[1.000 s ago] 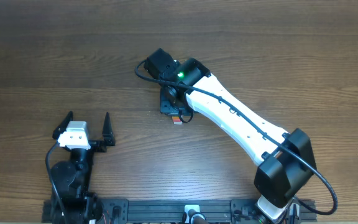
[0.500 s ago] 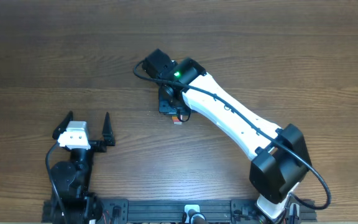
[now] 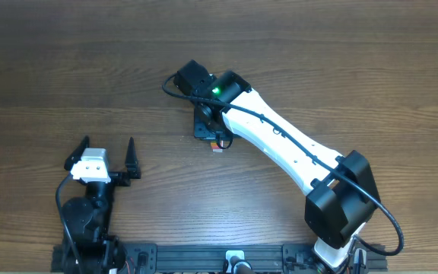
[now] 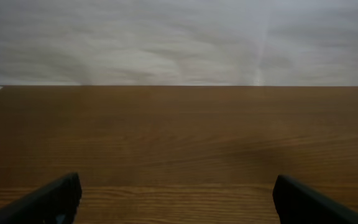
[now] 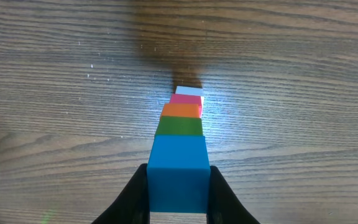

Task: Stack Cubes

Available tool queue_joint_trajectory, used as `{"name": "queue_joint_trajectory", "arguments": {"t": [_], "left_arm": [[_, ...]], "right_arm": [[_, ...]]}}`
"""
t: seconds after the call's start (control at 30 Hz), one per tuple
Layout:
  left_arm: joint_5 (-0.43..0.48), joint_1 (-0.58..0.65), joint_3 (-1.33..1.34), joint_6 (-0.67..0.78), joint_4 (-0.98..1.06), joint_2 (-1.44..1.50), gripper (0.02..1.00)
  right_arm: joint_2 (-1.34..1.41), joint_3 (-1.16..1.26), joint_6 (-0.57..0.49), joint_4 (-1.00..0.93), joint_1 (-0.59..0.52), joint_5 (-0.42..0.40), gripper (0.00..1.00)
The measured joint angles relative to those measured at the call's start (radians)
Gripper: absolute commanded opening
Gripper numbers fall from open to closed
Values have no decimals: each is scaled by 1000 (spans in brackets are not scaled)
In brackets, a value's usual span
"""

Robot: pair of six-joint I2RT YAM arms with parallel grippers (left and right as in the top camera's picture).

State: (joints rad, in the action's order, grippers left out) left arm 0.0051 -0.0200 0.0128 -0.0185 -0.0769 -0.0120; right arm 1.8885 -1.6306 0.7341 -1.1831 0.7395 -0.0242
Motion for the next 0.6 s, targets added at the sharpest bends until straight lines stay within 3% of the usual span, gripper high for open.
{"name": "queue_joint_trajectory", "arguments": {"t": [0.6], "left_arm": [[0,0,0,0,0,0,1000]], "right_arm": [[0,0,2,0,0,0,211]]}}
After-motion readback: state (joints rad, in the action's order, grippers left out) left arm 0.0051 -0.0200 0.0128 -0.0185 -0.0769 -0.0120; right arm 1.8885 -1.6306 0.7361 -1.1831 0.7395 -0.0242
